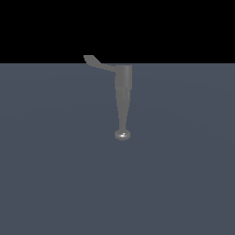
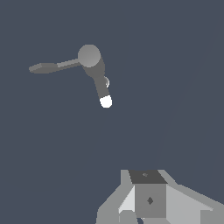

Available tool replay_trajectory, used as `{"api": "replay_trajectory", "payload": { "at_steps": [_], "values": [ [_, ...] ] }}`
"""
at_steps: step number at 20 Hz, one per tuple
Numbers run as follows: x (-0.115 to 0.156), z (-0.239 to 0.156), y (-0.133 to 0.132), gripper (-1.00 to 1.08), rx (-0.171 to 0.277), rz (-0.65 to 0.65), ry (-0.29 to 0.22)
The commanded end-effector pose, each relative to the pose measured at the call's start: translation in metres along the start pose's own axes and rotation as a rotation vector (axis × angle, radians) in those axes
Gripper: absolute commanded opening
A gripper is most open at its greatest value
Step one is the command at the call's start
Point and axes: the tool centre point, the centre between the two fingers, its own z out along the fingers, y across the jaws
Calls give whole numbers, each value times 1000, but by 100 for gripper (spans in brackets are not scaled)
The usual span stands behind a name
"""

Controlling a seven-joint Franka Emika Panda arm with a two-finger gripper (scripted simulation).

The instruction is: Turn on the faucet by rotating a designated handle.

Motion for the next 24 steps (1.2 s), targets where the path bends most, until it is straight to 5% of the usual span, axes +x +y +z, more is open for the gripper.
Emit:
{"api": "replay_trajectory", "payload": {
  "at_steps": [1, 24],
  "values": [
    [11, 3, -8, -100, 3, 57, -2],
    [99, 56, -83, -100, 5, 579, -11]
  ]
}}
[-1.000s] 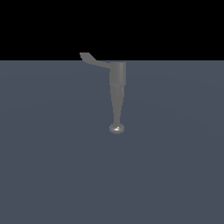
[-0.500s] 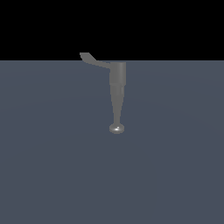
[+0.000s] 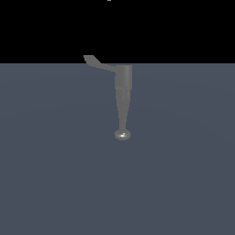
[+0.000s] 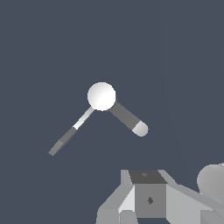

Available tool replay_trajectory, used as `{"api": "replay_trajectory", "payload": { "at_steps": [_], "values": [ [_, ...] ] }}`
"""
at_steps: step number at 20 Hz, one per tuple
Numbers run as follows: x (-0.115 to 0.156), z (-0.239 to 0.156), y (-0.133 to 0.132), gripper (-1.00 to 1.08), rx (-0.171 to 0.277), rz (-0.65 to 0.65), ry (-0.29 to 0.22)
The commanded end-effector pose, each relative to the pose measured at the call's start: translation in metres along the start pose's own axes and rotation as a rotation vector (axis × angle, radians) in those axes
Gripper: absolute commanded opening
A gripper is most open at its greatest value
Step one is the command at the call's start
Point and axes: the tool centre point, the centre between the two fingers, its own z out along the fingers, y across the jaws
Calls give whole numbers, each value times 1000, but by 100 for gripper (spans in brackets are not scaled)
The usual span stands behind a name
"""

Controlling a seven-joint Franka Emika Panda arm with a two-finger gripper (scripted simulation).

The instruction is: Turn on the faucet by rotating a designated handle.

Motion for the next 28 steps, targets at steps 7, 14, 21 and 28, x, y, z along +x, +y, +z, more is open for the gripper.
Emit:
{"api": "replay_trajectory", "payload": {
  "at_steps": [7, 14, 21, 28],
  "values": [
    [10, 28, -41, -100, -3, 195, 4],
    [15, 55, -73, -100, -6, 354, 13],
    [19, 85, -103, -100, -8, 510, 24],
    [20, 109, -125, -100, -8, 625, 36]
  ]
}}
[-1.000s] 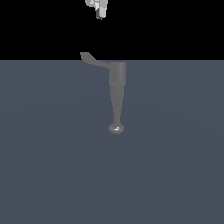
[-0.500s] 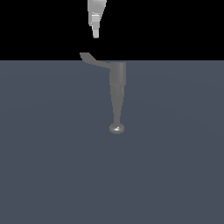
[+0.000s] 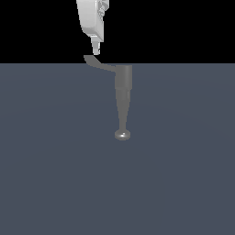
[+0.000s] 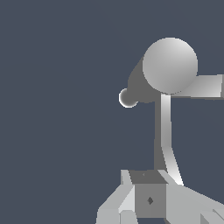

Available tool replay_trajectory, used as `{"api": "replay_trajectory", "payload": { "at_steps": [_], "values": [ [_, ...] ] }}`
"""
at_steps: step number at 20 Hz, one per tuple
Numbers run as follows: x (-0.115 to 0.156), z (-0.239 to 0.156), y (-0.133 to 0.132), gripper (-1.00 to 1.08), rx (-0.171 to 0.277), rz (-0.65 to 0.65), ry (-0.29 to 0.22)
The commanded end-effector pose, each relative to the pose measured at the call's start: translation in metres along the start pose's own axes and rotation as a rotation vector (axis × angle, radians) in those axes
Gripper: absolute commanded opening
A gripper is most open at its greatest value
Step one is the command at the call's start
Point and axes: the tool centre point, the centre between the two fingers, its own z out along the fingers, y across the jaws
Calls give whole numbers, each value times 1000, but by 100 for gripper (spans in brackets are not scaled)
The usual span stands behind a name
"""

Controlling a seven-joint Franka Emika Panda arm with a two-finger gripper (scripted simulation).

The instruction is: Turn on the faucet by rotating a designated handle.

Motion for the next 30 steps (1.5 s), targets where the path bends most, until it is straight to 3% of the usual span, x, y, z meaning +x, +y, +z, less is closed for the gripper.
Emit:
{"api": "replay_trajectory", "payload": {
  "at_steps": [1, 15, 30],
  "values": [
    [-4, 7, -5, -100, 1, 35, 3],
    [-10, 19, -14, -100, 3, 90, 9],
    [-13, 20, 30, -100, 3, 90, 9]
  ]
}}
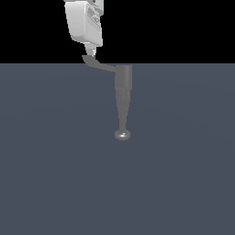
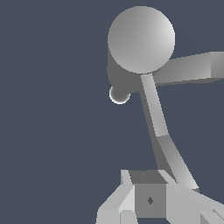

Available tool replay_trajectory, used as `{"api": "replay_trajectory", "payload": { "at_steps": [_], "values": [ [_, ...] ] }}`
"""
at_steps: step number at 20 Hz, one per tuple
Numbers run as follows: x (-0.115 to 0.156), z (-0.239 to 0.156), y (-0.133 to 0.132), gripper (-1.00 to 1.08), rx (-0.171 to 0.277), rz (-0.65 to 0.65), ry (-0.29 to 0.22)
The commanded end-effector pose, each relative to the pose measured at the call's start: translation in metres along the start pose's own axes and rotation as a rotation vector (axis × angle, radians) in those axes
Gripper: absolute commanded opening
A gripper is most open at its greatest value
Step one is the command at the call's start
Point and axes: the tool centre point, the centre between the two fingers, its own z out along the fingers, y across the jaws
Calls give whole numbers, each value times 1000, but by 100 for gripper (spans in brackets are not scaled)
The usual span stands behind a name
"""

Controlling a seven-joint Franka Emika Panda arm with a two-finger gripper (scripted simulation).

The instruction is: Turn on the faucet by rotating a designated handle.

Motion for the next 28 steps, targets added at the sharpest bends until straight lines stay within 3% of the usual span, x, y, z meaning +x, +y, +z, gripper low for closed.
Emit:
{"api": "replay_trajectory", "payload": {
  "at_steps": [1, 13, 15, 28],
  "values": [
    [0, 0, 10, -100, -4, 0, 1],
    [1, 0, 47, -100, -4, 0, 1],
    [2, 0, 43, -100, 0, 2, 1],
    [36, 0, 78, -100, -2, 1, 1]
  ]
}}
